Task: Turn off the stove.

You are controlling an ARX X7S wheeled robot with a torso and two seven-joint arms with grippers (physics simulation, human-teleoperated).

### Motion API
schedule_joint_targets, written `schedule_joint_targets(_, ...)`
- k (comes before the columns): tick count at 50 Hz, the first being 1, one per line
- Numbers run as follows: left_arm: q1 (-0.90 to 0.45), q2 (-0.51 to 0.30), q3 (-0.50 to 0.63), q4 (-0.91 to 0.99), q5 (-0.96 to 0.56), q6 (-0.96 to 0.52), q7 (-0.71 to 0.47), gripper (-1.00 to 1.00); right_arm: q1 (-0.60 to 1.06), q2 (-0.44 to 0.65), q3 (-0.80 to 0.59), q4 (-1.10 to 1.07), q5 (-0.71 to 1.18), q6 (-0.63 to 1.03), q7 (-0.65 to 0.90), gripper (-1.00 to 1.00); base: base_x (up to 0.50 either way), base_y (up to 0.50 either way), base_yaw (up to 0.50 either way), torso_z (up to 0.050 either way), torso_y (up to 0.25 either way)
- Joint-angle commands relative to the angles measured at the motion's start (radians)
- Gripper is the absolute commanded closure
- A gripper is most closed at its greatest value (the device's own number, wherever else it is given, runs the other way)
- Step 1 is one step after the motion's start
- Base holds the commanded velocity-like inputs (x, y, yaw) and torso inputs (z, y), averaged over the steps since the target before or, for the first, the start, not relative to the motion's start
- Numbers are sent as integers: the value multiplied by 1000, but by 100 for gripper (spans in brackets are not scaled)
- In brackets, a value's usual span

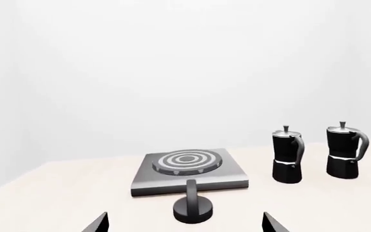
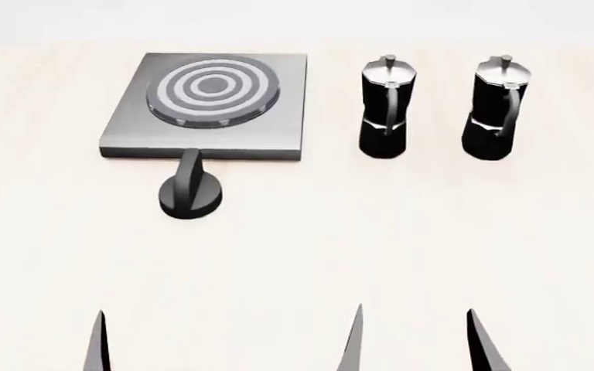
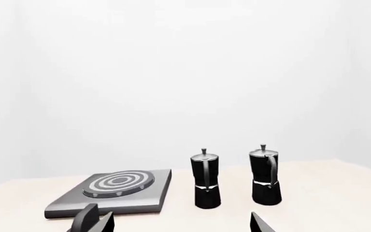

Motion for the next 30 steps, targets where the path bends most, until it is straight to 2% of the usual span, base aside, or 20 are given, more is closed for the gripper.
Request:
schedule_joint_targets(1, 1, 12, -20, -6, 0, 21, 21, -100, -2, -10, 16, 1, -3, -4, -16, -100, 250, 0, 0, 0, 0)
schedule_joint_targets(30, -7, -5, -4, -22, -14, 28, -2, -100, 1, 11, -5, 9, 7, -11, 9, -100, 251, 0, 0, 0, 0)
